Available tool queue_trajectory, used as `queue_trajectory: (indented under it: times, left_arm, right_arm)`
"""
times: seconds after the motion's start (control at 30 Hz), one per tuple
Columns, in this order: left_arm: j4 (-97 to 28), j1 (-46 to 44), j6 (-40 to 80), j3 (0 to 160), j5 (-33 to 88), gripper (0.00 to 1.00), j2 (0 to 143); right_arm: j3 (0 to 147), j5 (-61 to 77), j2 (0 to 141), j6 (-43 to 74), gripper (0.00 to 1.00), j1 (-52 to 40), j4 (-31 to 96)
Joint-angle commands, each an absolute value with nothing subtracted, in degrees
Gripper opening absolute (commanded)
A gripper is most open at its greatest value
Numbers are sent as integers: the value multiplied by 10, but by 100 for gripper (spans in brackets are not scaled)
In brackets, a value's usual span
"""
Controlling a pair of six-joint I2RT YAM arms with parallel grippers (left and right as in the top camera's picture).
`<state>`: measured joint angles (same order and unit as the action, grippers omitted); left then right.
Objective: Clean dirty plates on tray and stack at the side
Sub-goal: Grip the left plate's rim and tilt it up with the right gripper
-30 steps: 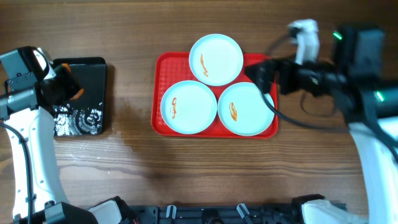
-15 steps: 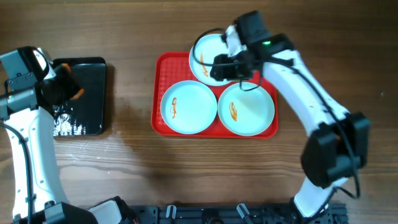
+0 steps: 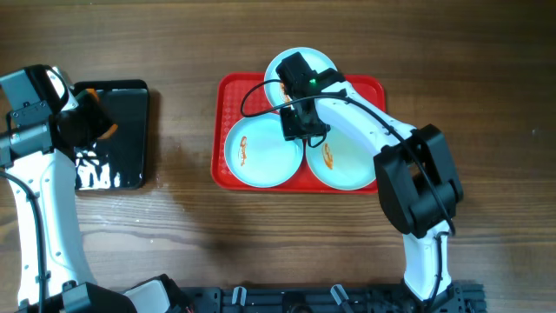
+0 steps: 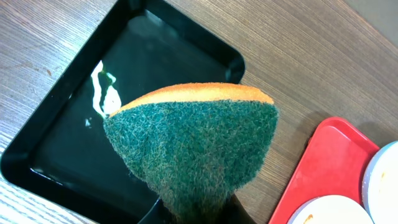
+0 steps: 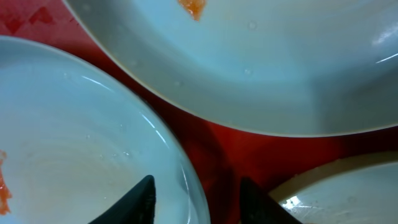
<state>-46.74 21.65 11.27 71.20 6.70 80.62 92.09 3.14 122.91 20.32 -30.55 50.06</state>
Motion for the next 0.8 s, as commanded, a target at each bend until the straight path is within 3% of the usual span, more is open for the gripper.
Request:
queue_trajectory:
  times: [0.0, 0.2, 0.33, 0.63, 0.77]
  left_arm:
    - [-466, 216, 116, 713, 65, 11, 808]
    - [-469, 216, 116, 713, 65, 11, 808]
    - [-469, 216, 116, 713, 65, 11, 808]
    - [-468, 216, 116, 713, 66, 11, 808]
    - [-468, 216, 128, 713, 73, 4, 808]
  right_arm:
    - [930, 14, 1242, 211, 40, -304, 495]
    - [921, 20, 1243, 212, 33, -304, 484]
    - [904, 54, 1243, 213, 24, -304, 470]
    - [875, 55, 1243, 235, 20, -304, 455]
    - [869, 55, 1243, 257, 14, -304, 454]
